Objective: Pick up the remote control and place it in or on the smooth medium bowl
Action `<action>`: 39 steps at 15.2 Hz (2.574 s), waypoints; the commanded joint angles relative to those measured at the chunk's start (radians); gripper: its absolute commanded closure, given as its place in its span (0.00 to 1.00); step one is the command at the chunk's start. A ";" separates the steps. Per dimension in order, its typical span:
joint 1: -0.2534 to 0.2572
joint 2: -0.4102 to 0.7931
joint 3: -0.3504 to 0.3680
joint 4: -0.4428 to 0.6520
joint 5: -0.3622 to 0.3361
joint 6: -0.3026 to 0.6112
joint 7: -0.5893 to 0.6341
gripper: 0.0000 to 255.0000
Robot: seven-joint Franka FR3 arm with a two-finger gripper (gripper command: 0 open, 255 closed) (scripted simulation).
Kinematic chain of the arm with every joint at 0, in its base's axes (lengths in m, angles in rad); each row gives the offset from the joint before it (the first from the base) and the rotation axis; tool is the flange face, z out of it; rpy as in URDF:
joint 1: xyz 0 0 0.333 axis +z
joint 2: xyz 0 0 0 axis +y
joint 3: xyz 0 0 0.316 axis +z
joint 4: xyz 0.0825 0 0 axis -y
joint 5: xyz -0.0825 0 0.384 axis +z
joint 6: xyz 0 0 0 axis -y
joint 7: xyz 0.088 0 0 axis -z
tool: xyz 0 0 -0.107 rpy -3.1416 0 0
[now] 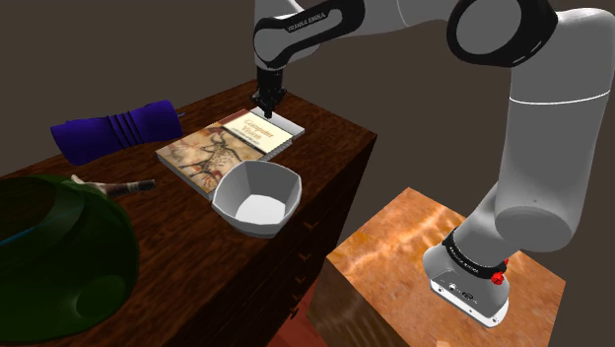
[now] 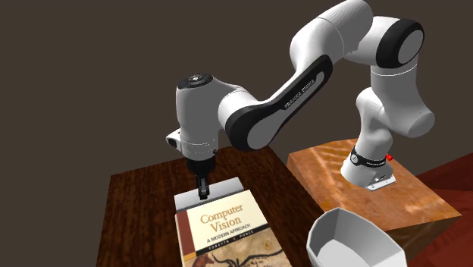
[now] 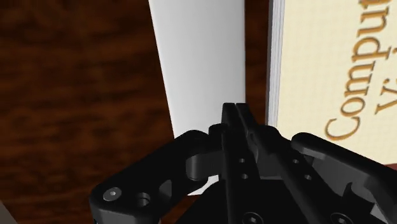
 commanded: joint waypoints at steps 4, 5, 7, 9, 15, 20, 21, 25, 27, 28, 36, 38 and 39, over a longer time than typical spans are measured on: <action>-0.002 -0.043 -0.014 -0.033 -0.012 -0.056 0.018 0.00; -0.003 -0.052 -0.016 -0.040 -0.014 -0.070 0.022 0.00; -0.003 -0.042 -0.017 -0.052 -0.015 -0.048 0.023 0.00; -0.003 -0.031 -0.018 -0.064 -0.017 -0.026 0.024 0.00; -0.002 -0.010 -0.019 -0.081 -0.019 0.013 0.025 0.00; -0.002 -0.010 -0.020 -0.081 -0.018 0.013 0.025 0.00; -0.002 -0.008 -0.020 -0.079 -0.018 0.013 0.024 1.00; -0.004 -0.009 -0.020 -0.080 -0.018 0.014 0.023 1.00; -0.004 -0.005 -0.021 -0.076 -0.018 0.012 0.022 1.00; -0.004 -0.005 -0.021 -0.075 -0.018 0.012 0.022 1.00; -0.003 -0.044 -0.018 -0.050 -0.015 -0.052 0.022 1.00; -0.003 -0.055 -0.018 -0.038 -0.014 -0.075 0.021 1.00; -0.003 -0.060 -0.017 -0.032 -0.013 -0.086 0.020 1.00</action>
